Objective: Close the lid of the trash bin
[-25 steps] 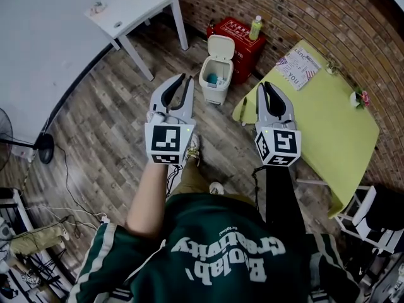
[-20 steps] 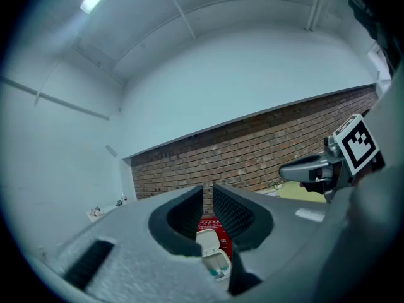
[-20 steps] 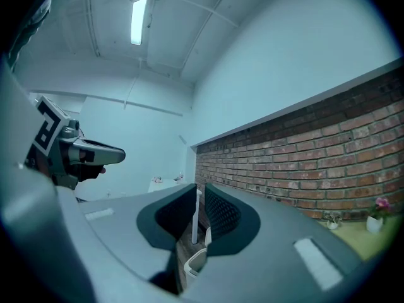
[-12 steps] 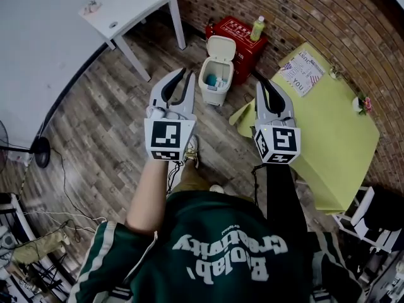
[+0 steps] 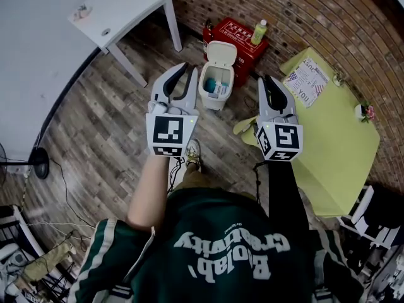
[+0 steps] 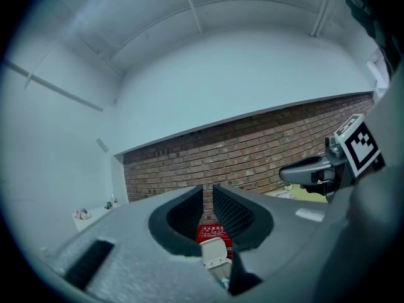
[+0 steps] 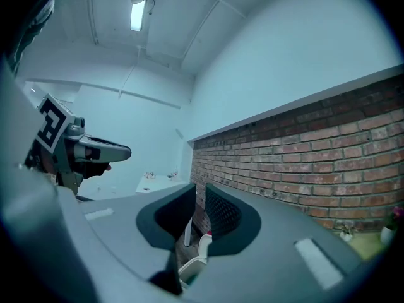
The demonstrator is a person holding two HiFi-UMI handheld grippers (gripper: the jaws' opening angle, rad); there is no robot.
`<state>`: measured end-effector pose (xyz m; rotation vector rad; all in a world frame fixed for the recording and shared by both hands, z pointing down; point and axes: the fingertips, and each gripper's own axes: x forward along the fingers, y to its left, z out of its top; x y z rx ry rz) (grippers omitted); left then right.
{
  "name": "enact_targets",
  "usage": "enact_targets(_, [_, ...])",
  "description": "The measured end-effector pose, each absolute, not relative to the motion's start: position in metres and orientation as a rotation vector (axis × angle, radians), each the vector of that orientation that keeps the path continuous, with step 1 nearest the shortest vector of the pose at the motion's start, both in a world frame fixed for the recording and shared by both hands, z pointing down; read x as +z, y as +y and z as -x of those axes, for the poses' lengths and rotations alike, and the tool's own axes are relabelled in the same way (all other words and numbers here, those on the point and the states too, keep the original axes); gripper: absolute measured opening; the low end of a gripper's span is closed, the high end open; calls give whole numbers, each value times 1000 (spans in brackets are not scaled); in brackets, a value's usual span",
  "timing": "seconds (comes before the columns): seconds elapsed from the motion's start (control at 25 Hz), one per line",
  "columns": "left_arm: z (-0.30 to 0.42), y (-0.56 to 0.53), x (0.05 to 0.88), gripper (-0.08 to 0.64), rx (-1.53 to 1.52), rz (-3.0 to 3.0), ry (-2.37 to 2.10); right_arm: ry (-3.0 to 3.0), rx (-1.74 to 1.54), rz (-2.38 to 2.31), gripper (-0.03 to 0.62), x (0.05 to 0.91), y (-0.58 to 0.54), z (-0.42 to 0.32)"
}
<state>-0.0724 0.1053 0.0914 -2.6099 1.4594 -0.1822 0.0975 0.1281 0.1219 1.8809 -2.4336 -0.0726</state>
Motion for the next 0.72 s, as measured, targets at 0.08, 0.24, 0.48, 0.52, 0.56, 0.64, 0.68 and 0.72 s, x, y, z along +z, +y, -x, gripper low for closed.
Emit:
enact_targets(0.08, [76,87,89,55,-181,2618,1436,-2422,-76,-1892,61,119,111,-93])
enact_targets(0.24, [84,46,86,55,-180,2635,1400,-2395,-79,-1911,61,116,75,-81])
enact_targets(0.48, [96,-10,83,55,-180,2660,1350,-2365,-81,-1940,61,112,22,-65])
enact_targets(0.52, [97,-18,84,55,-186,2661,1338,-2360,-79,-1946,61,111,14,-63])
enact_targets(0.56, [98,-26,85,55,-195,2661,1325,-2354,-78,-1951,61,112,6,-61])
enact_targets(0.64, [100,-42,87,55,-209,2665,1297,-2343,-77,-1961,61,111,-8,-55])
enact_targets(0.68, [101,-49,87,55,-209,2670,1285,-2337,-78,-1967,61,111,-15,-53])
enact_targets(0.72, [103,-56,87,55,-205,2677,1276,-2330,-79,-1974,61,111,-22,-51])
